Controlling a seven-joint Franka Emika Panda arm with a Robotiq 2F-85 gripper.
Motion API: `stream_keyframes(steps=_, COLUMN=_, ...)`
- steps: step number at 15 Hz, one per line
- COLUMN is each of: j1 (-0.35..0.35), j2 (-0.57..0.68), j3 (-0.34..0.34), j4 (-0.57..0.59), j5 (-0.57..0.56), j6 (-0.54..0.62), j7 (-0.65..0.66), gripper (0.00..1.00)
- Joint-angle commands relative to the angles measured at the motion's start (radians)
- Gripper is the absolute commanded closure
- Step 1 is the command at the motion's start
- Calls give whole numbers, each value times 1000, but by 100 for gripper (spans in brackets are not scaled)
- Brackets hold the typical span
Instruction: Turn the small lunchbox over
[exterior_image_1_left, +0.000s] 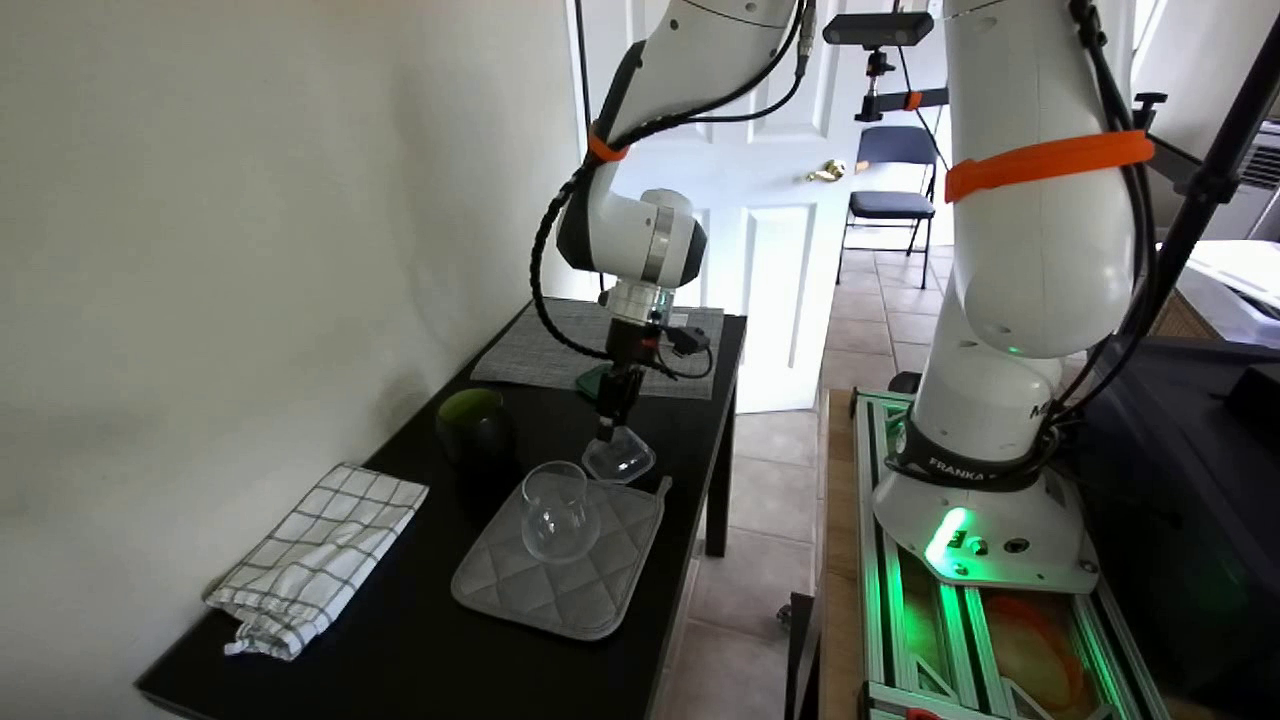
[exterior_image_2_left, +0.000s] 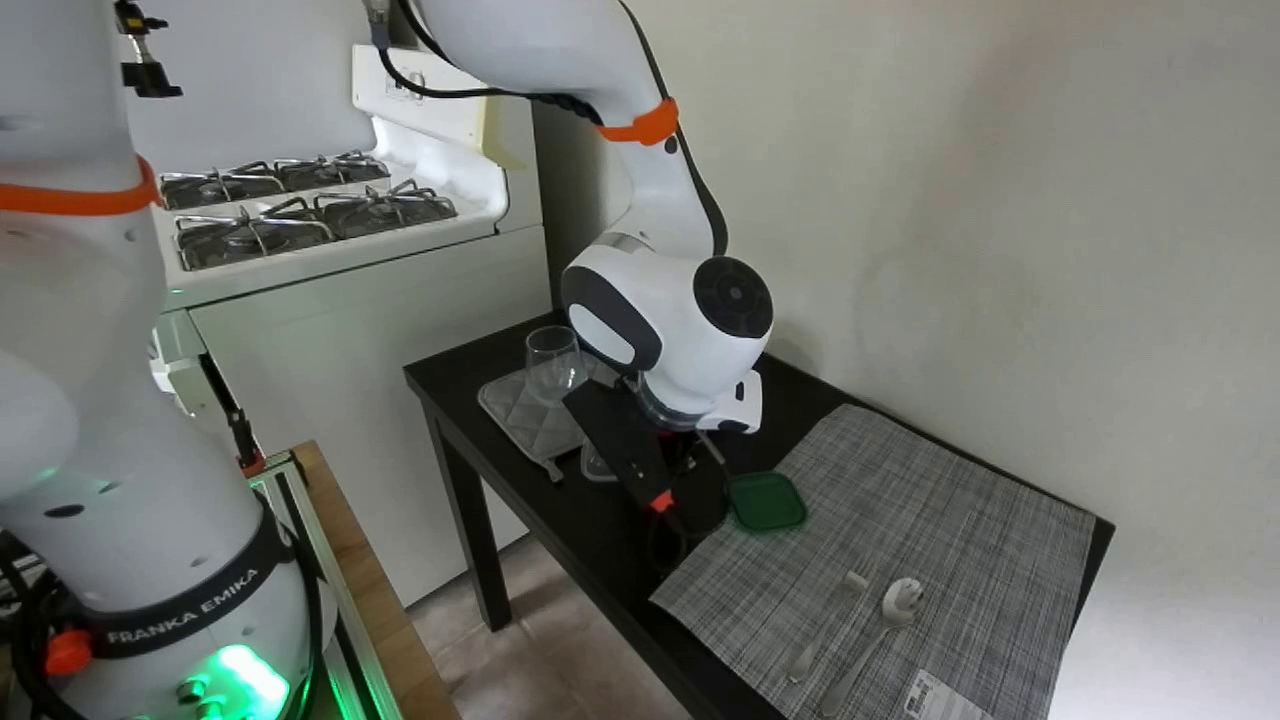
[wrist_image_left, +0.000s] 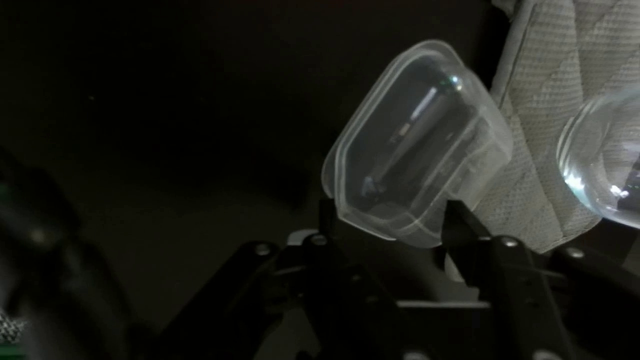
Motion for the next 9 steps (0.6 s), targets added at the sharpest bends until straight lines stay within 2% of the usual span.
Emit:
stream_keyframes(steps=1, j1=12, j2=-3, j3=-28, j4=-5, j5=-56, j6=-22, j7=49, gripper=72)
stream_keyframes(steps=9, j1=11, j2=-98, j3=-57, j4=-27, j5=-223, j6=-52, j7=171, gripper=87)
